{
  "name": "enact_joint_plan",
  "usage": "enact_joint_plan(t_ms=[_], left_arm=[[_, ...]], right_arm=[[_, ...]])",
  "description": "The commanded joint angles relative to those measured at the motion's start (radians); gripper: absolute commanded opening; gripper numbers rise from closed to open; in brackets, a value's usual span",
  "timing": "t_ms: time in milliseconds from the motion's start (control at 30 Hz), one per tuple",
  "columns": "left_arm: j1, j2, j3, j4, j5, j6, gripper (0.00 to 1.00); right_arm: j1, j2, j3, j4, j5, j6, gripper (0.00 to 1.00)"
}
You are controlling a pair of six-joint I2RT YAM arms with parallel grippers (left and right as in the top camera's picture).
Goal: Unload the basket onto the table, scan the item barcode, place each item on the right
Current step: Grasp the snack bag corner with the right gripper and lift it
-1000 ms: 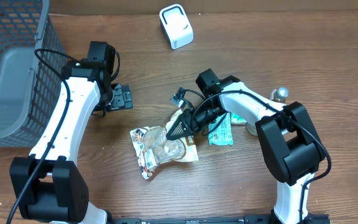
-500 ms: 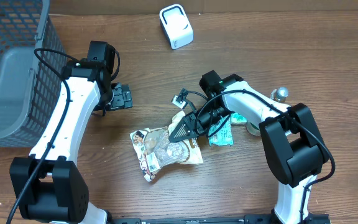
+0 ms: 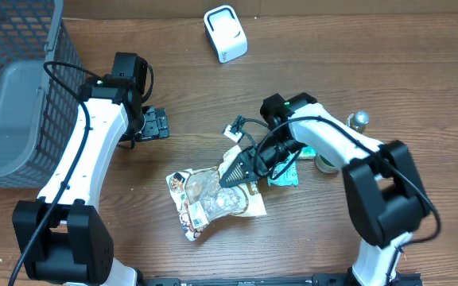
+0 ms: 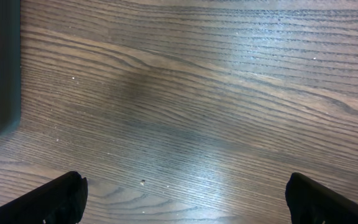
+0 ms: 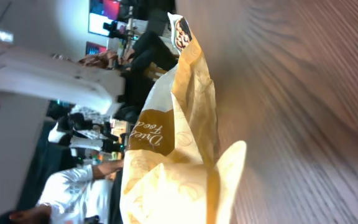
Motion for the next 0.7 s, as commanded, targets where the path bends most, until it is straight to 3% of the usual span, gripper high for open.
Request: enact_joint_plan(t_ms=[0,667], left_arm=[[0.000,0.002,-0.001,0.002,-0.013,-0.014,1.00],[0.000,0.002,-0.001,0.002,-0.013,-0.014,1.00]], right_arm=[[-0.010,-0.085,0.000,-0.021,-0.061,-0.100,0.04],[-0.010,-0.089,0.000,-0.027,-0.060,-0.099,0.04]])
